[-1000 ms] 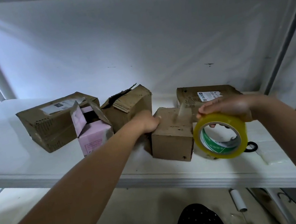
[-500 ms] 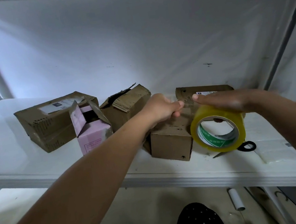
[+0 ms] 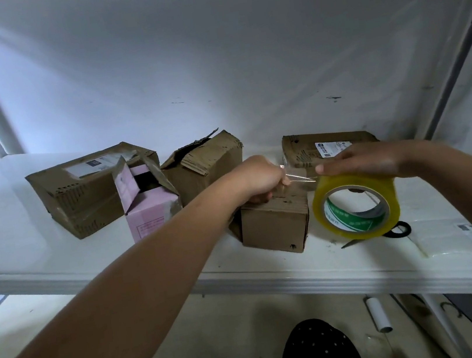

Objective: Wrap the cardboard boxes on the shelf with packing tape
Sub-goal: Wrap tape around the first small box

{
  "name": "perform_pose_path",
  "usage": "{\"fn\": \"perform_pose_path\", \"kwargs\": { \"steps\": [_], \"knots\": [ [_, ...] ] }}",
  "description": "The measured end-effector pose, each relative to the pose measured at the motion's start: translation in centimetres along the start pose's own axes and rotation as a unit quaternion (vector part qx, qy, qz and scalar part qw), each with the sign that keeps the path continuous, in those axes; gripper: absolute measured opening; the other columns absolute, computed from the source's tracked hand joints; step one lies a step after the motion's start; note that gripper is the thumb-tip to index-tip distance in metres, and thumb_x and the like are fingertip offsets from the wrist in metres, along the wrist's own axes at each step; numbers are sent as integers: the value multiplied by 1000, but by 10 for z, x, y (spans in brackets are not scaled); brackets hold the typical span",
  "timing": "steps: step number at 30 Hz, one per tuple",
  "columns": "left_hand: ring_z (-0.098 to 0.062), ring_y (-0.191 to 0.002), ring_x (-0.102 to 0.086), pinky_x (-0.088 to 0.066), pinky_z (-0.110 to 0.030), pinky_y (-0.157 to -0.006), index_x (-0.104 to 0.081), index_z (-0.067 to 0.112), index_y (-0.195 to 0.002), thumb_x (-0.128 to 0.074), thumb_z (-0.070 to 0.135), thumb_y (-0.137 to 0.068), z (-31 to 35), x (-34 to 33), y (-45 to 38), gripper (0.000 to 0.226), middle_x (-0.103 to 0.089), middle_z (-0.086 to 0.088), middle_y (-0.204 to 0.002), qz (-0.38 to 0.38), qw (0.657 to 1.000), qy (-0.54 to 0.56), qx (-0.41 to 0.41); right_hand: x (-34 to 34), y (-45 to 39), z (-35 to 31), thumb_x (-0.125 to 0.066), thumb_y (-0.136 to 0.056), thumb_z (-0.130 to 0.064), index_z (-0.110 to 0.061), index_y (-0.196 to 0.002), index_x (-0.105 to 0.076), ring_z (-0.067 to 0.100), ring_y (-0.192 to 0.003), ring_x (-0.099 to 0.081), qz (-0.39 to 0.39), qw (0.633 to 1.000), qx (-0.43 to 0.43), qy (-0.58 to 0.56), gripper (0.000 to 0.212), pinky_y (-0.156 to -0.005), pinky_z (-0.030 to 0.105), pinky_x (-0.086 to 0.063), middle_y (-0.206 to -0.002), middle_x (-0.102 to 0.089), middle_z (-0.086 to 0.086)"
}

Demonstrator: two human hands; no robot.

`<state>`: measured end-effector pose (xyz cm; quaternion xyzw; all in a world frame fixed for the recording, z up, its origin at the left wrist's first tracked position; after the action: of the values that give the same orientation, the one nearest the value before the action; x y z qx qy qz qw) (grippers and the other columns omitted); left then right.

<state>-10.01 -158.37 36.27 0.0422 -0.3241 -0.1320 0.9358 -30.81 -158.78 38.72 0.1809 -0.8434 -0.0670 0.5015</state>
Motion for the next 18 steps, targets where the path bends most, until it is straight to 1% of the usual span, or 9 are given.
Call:
{"fn": "perform_pose_path", "kwargs": {
  "steps": [2,3,6,8,10,11,13,15,18],
  "knots": [
    [-15,-54,-45,-38,-21,-51,-67,5,-93,-61,21,-90,-2,2,0,18,-54,-7,-71,-12,1000,9,8,-1,-1,-2,-50,-59,-76,-27,-101,-65,21,-89,-67,2,1000,-4,11,66,-85,37,-55,-93,-70,0],
    [-13,-54,-44,-40,-22,-52,-65,6,-85,-60,20,-91,-3,1,1,16,-53,-5,-71,-18,1000,16,9,-2,-2,-2,-50,-58,-76,-28,-101,-66,21,-88,-67,1,1000,-5,16,66,-84,37,-55,-93,-70,0],
    [-6,-47,-41,-46,-18,-52,-54,13,-62,-59,14,-91,-9,1,-1,30,-48,4,-57,-18,999,40,15,-6,-2,-5,-52,-58,-74,-33,-99,-65,20,-85,-68,-16,1000,1,15,59,-75,32,-56,-90,-70,-1],
    [-4,-45,-41,-47,-16,-51,-53,14,-60,-62,11,-89,-12,3,-2,31,-47,5,-52,-24,998,49,25,-10,-3,-9,-52,-59,-72,-34,-106,-61,18,-88,-66,-33,999,-2,21,61,-74,29,-55,-95,-67,-2],
    [-3,-41,-42,-44,-16,-51,-54,14,-62,-64,9,-88,-14,4,-2,28,-49,7,-48,-33,998,38,31,-14,-6,-13,-52,-64,-71,-34,-111,-57,18,-93,-61,-45,998,-14,44,60,-84,35,-52,-98,-62,-5],
    [-1,-37,-42,-43,-17,-52,-54,14,-62,-64,9,-88,-15,4,-2,28,-49,8,-45,-35,998,26,34,-16,-7,-15,-52,-68,-70,-33,-107,-58,17,-91,-60,-52,997,-21,55,54,-84,35,-51,-94,-60,-6],
    [1,-32,-42,-41,-18,-54,-54,15,-61,-63,9,-89,-15,5,-3,29,-48,10,-40,-39,998,5,44,-17,-10,-18,-54,-75,-66,-31,-100,-62,15,-83,-60,-63,995,-34,64,45,-77,32,-50,-88,-62,-5],
    [-1,-33,-40,-39,-18,-53,-52,15,-58,-63,11,-89,-13,6,-2,33,-46,10,-37,-46,998,-9,49,-15,-12,-21,-53,-78,-66,-25,-114,-61,17,-89,-63,-72,993,-50,73,55,-78,31,-52,-101,-66,1],
    [-7,-42,-38,-34,-19,-49,-49,16,-55,-62,13,-89,-12,7,-3,37,-43,9,-35,-50,997,-40,50,-15,-15,-27,-44,-81,-69,-21,-133,-51,21,-104,-58,-83,988,-73,104,71,-81,31,-51,-130,-56,6]
  ]
}}
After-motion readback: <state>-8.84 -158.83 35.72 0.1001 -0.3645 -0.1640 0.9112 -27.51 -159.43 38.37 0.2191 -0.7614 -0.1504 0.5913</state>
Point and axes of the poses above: each hand's wrist, its own y-axis away from the middle knuckle, its own x-axis out of the back of the hand, z = x × y, the point moved 1 cm from there along -y, towards the middle knuckle
